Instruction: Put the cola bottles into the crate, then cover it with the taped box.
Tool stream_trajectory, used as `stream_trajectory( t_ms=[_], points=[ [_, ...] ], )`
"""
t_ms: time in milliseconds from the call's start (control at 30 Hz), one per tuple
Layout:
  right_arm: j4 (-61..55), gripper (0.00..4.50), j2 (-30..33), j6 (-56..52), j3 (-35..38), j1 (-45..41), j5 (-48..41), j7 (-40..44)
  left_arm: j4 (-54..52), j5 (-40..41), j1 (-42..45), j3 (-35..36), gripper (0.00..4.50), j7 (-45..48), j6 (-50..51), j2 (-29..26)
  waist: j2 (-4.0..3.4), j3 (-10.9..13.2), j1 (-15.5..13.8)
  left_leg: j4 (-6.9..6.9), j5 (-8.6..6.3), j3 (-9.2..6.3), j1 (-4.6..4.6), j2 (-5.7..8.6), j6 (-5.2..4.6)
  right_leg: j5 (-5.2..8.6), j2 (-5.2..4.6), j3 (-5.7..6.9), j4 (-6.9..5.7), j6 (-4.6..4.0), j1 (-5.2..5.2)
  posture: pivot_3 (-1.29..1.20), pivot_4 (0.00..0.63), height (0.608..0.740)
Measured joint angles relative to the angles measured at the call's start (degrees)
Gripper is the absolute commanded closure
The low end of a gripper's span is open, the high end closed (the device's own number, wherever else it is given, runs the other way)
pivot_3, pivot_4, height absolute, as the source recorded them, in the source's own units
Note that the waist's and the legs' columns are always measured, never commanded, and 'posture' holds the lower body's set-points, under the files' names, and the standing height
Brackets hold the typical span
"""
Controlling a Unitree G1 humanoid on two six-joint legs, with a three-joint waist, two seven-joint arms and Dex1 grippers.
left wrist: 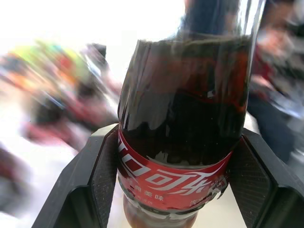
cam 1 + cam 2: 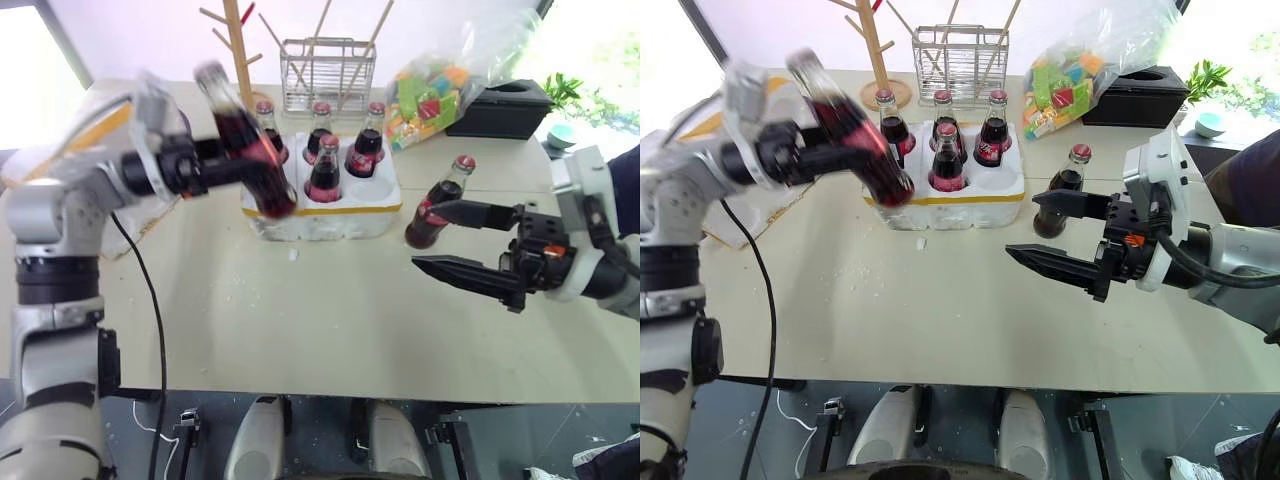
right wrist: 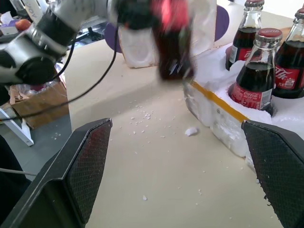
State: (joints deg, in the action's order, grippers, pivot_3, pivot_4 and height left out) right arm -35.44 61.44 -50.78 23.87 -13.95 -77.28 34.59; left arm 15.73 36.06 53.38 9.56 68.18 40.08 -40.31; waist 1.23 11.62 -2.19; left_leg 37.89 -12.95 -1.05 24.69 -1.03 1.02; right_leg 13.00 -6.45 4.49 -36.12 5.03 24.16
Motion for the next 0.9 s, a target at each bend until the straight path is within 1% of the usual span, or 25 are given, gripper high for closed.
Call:
stream_trajectory(
  t_ms=[133,233,367,500,567,633,700,833,900],
  points=[
    [0.77,0.00,-0.27,0.04,-0.92,-0.84,0.56,0.29,11.91,-6.82,3.94,-2.36,1.83,-0.14,-8.70,0.59,0.00,0.00,0.02,-0.02,0.00,0.02,0.02,0.00,0.00,-0.02,0.01,0.00,-0.01,0.02,0.05,0.00,0.150,0.740],
    [0.81,0.00,-0.42,0.05,-1.03,-1.14,0.81,0.33,19.90,-11.20,5.76,-5.19,1.83,1.72,-14.37,2.28,0.01,0.01,-0.07,0.00,0.00,0.02,0.12,0.01,0.00,-0.02,0.00,0.00,0.02,0.03,0.08,0.00,0.150,0.740],
    [0.78,0.00,-0.86,0.05,-1.02,-1.16,1.18,0.03,24.77,-14.29,6.95,-7.23,1.83,3.98,-19.80,4.58,0.03,0.00,-0.03,0.04,0.00,0.02,0.20,0.01,0.00,-0.07,-0.01,0.00,0.03,0.09,0.13,0.00,0.150,0.740],
    [0.65,0.00,-1.65,0.05,-0.75,0.29,1.38,-0.60,28.74,-17.33,6.63,-8.68,1.83,3.83,-23.47,7.55,0.03,0.00,0.00,0.05,0.00,0.02,0.21,0.01,0.00,-0.08,-0.01,0.00,-0.01,0.11,0.17,0.00,0.150,0.740],
    [0.50,0.00,-1.77,0.05,-0.67,0.99,1.77,-0.92,29.87,-19.63,5.80,-9.47,1.83,2.99,-26.85,8.62,0.03,0.00,0.04,0.05,0.00,0.02,0.22,0.01,-0.01,-0.09,-0.01,0.00,0.00,0.13,0.17,0.00,0.150,0.740],
    [0.20,0.00,-1.81,0.06,-0.57,1.85,2.14,-1.07,31.44,-21.83,4.66,-10.66,0.76,2.29,-29.68,9.46,0.03,0.00,0.03,0.05,0.00,0.02,0.22,0.01,-0.01,-0.11,-0.01,0.00,-0.01,0.16,0.17,0.00,0.150,0.740],
    [0.08,0.00,-1.85,0.09,-0.56,2.20,2.42,-1.15,31.49,-22.16,4.33,-10.61,0.07,2.08,-32.31,10.01,0.03,-0.01,-0.01,0.06,0.00,0.02,0.22,0.01,-0.01,-0.11,-0.01,0.00,-0.02,0.16,0.17,0.00,0.150,0.740],
    [-0.69,0.00,-2.04,1.17,-0.48,4.28,5.33,-1.54,30.97,-22.27,4.06,-10.23,0.07,2.00,-32.60,10.01,0.03,-0.02,-0.01,0.09,0.00,0.01,0.22,0.00,-0.01,-0.14,-0.02,0.00,-0.01,0.13,0.17,0.00,0.150,0.740],
    [-0.66,0.00,-3.48,1.86,-0.42,7.16,9.06,-2.98,27.15,-19.76,2.45,-8.33,0.07,2.43,-28.11,9.32,0.04,-0.01,0.02,0.09,0.00,0.01,0.24,0.00,-0.01,-0.14,-0.02,0.00,0.00,0.13,0.17,0.00,0.150,0.740]
  ],
)
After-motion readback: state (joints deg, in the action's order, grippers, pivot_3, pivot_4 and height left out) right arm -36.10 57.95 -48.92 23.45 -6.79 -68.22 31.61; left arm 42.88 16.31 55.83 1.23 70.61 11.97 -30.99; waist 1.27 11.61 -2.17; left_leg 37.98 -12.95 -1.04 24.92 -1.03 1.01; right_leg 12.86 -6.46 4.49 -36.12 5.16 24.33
